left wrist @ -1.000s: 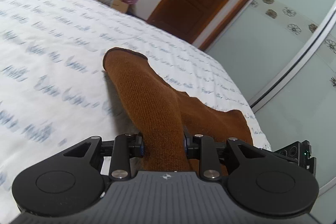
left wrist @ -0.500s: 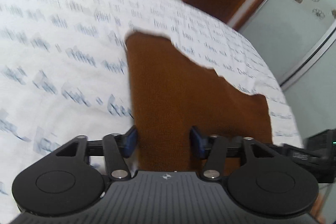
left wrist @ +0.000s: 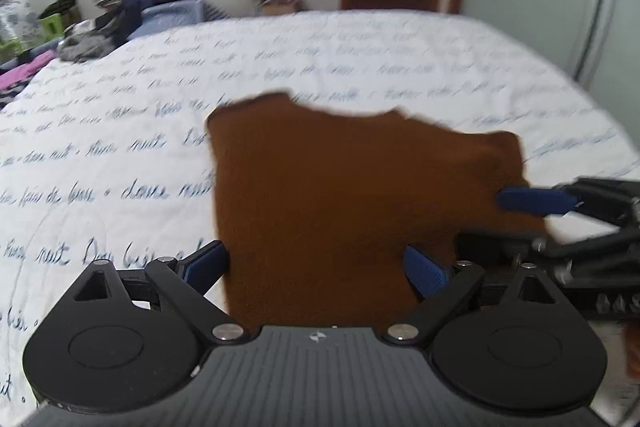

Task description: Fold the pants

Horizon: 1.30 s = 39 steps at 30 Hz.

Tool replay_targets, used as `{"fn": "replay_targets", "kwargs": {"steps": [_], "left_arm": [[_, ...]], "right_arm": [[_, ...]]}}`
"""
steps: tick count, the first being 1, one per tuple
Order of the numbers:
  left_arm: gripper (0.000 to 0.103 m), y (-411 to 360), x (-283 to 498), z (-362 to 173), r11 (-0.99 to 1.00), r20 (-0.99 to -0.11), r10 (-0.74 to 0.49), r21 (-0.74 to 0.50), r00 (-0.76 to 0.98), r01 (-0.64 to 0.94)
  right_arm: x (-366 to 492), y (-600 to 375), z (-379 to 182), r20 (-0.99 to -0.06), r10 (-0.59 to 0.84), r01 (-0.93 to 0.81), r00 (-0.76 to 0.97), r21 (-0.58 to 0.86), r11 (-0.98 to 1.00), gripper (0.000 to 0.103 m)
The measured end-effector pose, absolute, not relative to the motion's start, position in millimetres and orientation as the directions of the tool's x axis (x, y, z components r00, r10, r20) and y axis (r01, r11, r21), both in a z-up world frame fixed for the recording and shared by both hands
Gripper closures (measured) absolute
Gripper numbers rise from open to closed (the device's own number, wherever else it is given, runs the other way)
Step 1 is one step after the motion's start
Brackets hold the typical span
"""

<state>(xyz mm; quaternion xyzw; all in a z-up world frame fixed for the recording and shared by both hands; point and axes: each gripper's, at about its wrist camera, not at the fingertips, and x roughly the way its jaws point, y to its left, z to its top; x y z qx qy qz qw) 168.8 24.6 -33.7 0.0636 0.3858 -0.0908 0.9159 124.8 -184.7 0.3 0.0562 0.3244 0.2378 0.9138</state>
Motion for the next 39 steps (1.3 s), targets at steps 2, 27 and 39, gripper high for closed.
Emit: {"fn": "replay_targets", "kwargs": {"steps": [2,27,39], "left_arm": [[0.008,33,166,-34,0.98,-0.715,-0.135,0.008,0.686,0.201],[0.0,33,134,-42,0.996,-0.685,-0.017,0.051,0.729,0.071],[0.0,31,129,-45,0.996,-0.67,-0.005,0.067,0.743,0.067]], "right_arm": [[132,-189,-8,-0.597,0.392,-0.33,0.7,0.216,0.919,0.038],[47,-171,8,-0.52,0.38,-0.35,0.765,0.159,0.923,0.036],[50,-164,-15,-0.58,0.323,-0.31,0.748,0.126,0.943,0.036]]}}
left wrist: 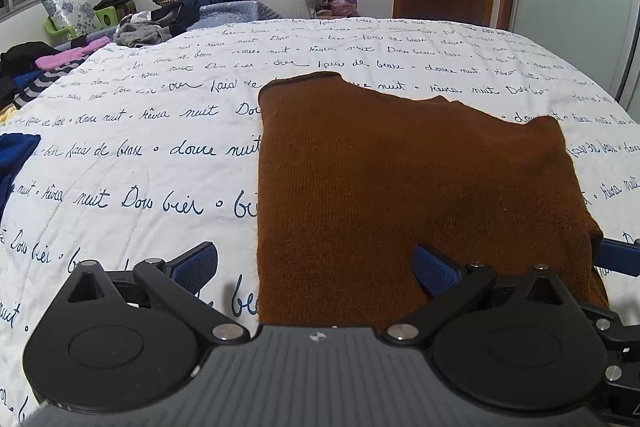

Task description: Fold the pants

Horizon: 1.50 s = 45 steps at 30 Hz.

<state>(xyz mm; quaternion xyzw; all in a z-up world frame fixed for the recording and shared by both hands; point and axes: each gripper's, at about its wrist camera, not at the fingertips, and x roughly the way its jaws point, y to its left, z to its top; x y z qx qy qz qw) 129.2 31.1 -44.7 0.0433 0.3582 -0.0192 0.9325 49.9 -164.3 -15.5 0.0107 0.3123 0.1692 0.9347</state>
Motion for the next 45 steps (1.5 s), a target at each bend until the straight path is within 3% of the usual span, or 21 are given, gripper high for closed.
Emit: {"fn": "replay_targets", "kwargs": {"steps": [6,9,18,45], "left_arm": [[0.0,33,126,-46,0.997,-0.671,-0.007,0.05,0.741,0.054],[0.0,35,124,-47,0.998,-0.675,-0.008,0.042,0.738,0.05],[0.0,37,119,-46,0.997,-0.684,-0.015,0.04,0.729,0.059],[0.0,53,80,-42,0.999,-0.695,-0.032,0.001,0.718,0.045]], "right_arm": [[49,-163,-22,-0.595,0.302,-0.295,0.745,0.111,0.949,0.035],[51,-166,-29,-0.603,0.281,-0.27,0.747,0.111,0.956,0.027],[55,-182,-41,-0.607,0.285,-0.22,0.742,0.181,0.959,0.021],[10,-178,-29,-0.608,0.284,-0.212,0.741,0.191,0.959,0.02]]}}
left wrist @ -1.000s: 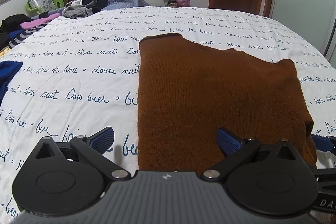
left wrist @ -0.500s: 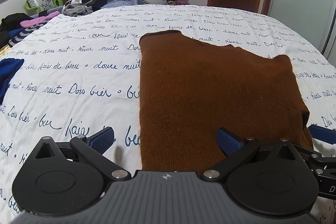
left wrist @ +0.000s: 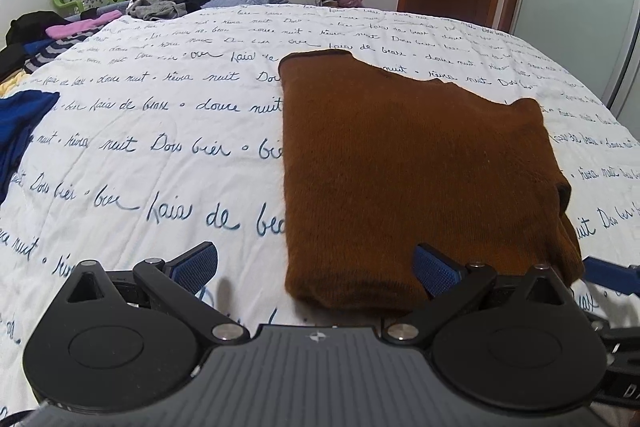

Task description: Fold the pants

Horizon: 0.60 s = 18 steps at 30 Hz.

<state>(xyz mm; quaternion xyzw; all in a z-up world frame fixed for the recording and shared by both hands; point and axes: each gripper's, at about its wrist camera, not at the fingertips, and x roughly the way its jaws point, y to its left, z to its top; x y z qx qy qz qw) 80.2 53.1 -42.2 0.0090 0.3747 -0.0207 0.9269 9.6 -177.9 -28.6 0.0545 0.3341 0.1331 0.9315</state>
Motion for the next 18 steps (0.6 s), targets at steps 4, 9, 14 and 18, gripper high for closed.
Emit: {"fn": "replay_targets", "kwargs": {"steps": [4,9,14,18], "left_arm": [[0.0,57,70,-40,0.999,-0.692,-0.027,0.006,0.722,0.043],[0.0,66,56,-38,0.999,-0.69,-0.022,0.002,0.724,0.032],[0.0,74,43,-42,1.0,-0.696,0.002,0.022,0.718,0.019],[0.0,80,35,-43,1.0,-0.694,0.002,0.017,0.72,0.014]], "right_arm": [[1,-168,-30,-0.619,0.29,-0.224,0.73,0.185,0.957,0.02],[-9,-156,-30,-0.635,0.27,-0.212,0.724,0.168,0.963,0.008],[-11,-153,-30,-0.659,0.227,-0.167,0.717,0.153,0.974,0.007],[-14,-153,-31,-0.675,0.199,-0.137,0.71,0.145,0.98,0.006]]}}
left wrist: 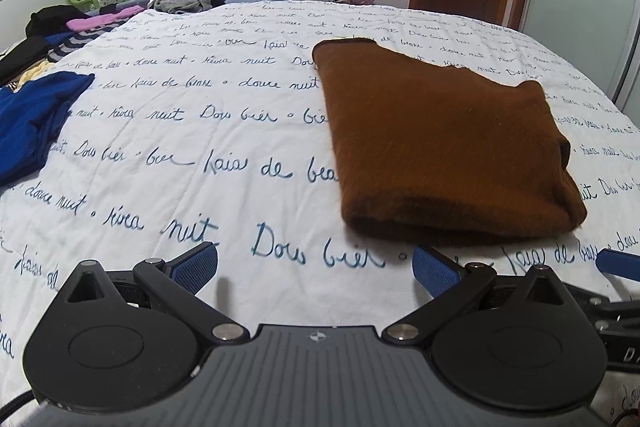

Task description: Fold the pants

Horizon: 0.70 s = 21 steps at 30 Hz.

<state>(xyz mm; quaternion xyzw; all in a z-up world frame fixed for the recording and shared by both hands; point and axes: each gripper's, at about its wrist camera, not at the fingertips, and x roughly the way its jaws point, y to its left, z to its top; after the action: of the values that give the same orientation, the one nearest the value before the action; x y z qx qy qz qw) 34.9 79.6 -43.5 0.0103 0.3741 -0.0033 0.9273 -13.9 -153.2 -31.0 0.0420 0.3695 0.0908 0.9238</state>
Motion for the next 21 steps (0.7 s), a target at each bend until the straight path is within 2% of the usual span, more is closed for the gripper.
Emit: {"fn": "replay_targets", "kwargs": {"steps": [14,21], "left_arm": [[0.0,80,24,-56,0.996,-0.699,0.058,0.085,0.713,0.003],[0.0,82,23,-60,0.997,-0.701,0.069,0.081,0.71,-0.016]], "right_arm": [[-19,-151,-32,-0.694,0.153,-0.1,0.704,0.116,0.988,0.005],[-19,-149,-35,-0.699,0.138,-0.094,0.702,0.101,0.99,0.005]]}}
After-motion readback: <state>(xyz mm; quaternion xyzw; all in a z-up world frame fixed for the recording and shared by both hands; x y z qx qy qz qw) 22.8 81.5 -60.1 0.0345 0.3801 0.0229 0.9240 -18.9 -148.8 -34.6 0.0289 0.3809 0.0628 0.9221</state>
